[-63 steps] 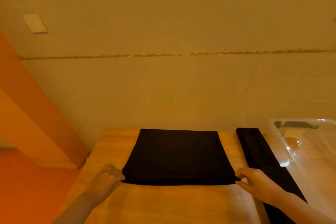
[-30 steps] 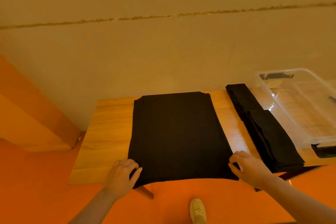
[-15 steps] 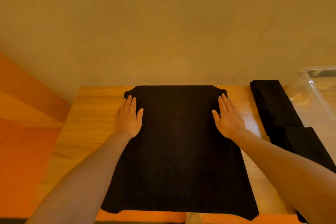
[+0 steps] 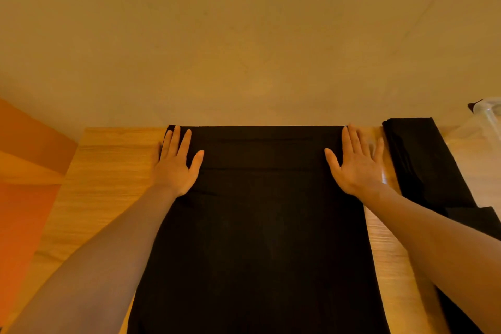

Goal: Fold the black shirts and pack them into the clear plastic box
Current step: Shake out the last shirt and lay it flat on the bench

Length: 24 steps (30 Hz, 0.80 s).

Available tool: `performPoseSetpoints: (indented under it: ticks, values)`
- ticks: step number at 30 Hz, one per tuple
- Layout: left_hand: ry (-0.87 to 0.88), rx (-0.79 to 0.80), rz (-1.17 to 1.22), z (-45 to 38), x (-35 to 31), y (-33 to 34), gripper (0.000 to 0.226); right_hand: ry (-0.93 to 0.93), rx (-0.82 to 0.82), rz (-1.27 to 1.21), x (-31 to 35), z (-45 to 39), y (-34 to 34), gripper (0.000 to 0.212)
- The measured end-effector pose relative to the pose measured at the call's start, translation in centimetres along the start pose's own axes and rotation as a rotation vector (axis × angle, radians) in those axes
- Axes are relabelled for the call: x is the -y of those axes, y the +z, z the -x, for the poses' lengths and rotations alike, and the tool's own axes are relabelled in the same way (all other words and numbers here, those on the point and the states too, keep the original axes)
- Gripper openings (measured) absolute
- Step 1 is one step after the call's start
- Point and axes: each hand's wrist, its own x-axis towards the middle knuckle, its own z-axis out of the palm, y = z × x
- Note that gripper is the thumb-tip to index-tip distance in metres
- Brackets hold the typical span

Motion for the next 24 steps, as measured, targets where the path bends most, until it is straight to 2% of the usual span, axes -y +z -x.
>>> performPoseSetpoints:
  ticks: [4,9,13,19,24]
  values:
    - [0.029,-0.018,-0.026,-0.2,-0.5,-0.4,0.065,-0.012,-0.005,0.026,-0.2,-0.3,-0.2,0.077]
    - [0.139,-0.091,0.015,2.9,-1.3,-0.7,0.061,-0.155,-0.102,-0.010,-0.3,2.2,0.1,0.077]
    - [0.290,-0.103,-0.007,8.2,-1.5,0.2,0.065,-0.303,-0.100,-0.047,-0.1,7.4,0.7,0.070]
    - [0.497,-0.012,0.086,17.9,-0.7,1.6,0.059,-0.389,-0.128,-0.133,-0.2,17.0,2.5,0.055]
    - [0.513,-0.003,0.015,24.6,1.6,3.0,0.058,-0.463,-0.088,-0.144,-1.0,23.3,3.9,0.059]
